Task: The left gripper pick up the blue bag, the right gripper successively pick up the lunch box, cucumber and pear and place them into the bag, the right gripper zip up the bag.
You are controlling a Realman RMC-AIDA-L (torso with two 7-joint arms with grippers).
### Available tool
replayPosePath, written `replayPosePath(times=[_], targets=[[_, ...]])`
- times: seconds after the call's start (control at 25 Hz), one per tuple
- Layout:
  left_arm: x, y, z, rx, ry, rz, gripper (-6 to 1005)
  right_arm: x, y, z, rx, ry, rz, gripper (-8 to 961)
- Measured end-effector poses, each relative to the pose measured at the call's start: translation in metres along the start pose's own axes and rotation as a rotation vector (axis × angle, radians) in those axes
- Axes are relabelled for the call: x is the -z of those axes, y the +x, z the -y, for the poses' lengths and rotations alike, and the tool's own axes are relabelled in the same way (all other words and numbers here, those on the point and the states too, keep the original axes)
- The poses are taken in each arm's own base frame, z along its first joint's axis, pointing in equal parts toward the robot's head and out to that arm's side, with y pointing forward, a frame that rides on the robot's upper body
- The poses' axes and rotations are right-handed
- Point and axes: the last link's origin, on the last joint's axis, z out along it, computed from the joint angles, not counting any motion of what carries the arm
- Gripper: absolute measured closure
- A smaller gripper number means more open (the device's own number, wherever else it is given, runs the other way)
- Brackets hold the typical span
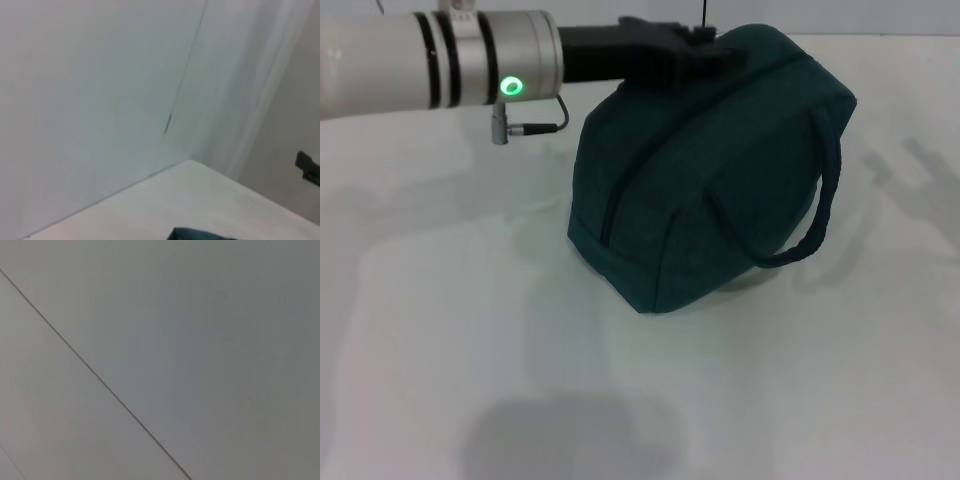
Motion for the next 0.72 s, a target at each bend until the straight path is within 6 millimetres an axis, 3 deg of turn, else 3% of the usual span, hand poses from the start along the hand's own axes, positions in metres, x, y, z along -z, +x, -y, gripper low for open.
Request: replayPosePath(times=[0.28, 0.36, 0.52, 0.72], targets=[[0.025, 0.022, 0.000, 0.073, -0.048, -0.179, 484, -0.003, 0.002, -0.003, 0.001, -0.021, -0.016, 68], [0.036, 0.029, -0.001, 0.074, -0.075, -0.225, 361, -0.008, 0.003, -0.008, 0.015, -0.060, -0.041, 68], [0.055, 0.032, -0.001, 0.052, -0.121, -0.241, 356, -0.026, 0.008, -0.025, 0.132, -0.205, -0.165, 68], [0.083, 0.016, -0.002, -0.036, -0.150, -0.206, 297, -0.051, 0.020, -0.053, 0.336, -0.447, -0.383, 68]])
